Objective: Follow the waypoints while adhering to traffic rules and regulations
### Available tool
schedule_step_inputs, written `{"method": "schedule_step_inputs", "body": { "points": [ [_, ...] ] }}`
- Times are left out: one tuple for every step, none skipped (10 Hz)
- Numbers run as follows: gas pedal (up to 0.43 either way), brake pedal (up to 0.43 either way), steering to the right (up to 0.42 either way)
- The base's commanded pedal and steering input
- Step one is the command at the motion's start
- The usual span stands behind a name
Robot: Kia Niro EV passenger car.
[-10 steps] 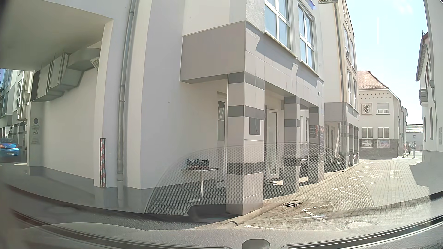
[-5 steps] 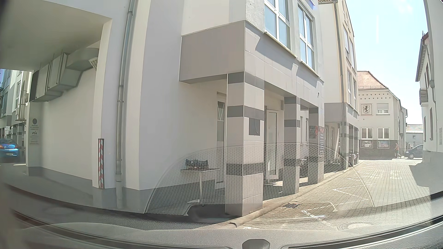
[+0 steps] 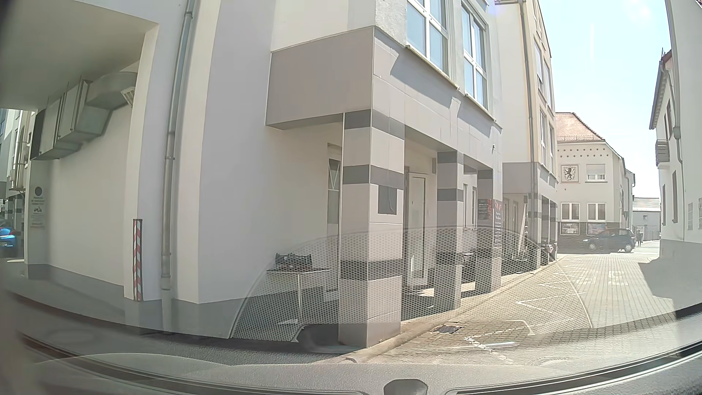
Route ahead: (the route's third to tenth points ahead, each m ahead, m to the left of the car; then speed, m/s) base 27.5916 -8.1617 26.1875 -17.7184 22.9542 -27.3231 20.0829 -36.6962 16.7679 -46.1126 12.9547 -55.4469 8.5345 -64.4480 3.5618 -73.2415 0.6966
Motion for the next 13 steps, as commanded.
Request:
{"method": "schedule_step_inputs", "body": {
  "points": [
    [0.22, 0.03, 0.836],
    [0.228, 0.03, 0.863],
    [0.24, 0.03, 0.871],
    [0.26, 0.03, 0.865],
    [0.26, 0.03, 0.841],
    [0.26, 0.03, 0.809],
    [0.26, 0.03, 0.773],
    [0.268, 0.03, 0.735],
    [0.268, 0.03, 0.711],
    [0.28, 0.03, 0.683],
    [0.287, 0.03, 0.651],
    [0.287, 0.03, 0.621],
    [0.287, 0.03, 0.573]
  ]
}}
